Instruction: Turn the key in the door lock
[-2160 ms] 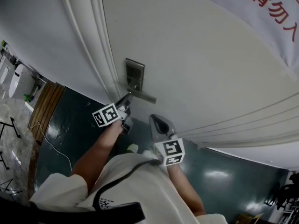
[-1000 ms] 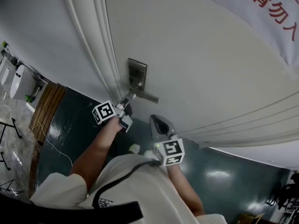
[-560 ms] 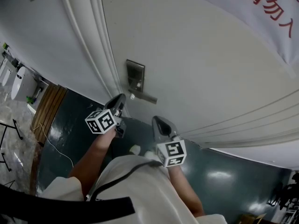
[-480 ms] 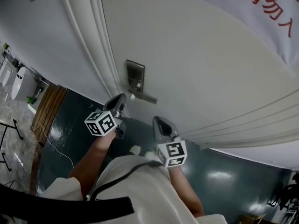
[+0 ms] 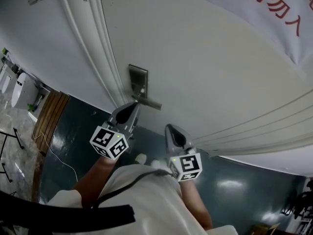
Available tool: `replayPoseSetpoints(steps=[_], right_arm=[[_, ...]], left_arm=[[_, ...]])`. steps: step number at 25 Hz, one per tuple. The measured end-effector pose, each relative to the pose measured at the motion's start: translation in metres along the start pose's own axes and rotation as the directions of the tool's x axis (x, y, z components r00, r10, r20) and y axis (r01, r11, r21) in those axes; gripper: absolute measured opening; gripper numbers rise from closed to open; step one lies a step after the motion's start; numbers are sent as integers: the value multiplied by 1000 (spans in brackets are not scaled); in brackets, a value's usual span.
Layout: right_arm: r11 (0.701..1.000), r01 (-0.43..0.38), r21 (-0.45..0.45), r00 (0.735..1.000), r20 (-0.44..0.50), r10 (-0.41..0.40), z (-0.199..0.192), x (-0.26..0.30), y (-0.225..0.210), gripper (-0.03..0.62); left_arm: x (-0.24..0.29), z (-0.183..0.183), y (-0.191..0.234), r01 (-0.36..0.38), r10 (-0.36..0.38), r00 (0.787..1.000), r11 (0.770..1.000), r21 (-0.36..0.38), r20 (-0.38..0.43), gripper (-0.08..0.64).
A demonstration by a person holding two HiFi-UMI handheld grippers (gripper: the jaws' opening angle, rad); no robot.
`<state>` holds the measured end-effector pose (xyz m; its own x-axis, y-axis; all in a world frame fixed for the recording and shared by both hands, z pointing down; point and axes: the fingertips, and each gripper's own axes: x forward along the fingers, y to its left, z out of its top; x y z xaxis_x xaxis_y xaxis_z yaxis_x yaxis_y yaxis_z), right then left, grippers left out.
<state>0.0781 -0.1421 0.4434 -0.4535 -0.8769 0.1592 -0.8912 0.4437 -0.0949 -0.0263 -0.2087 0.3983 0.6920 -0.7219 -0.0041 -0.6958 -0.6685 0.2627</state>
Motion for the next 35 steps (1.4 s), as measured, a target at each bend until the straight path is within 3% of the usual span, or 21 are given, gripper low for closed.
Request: replayPoseSetpoints(steps=[5, 12, 35], right_arm=[[1000, 12, 3, 1000, 19, -12, 10, -17, -2, 9], [1000, 24, -19, 999, 33, -23, 16, -20, -4, 8], [999, 19, -27, 999, 28, -18, 13, -27, -13, 8]], left_arm=[[1, -6, -36, 79, -78, 997, 996, 30, -25, 5], [4, -9, -62, 122, -120, 992, 989, 80, -32, 5], [10, -15, -71, 108, -104, 994, 990, 92, -45, 5]])
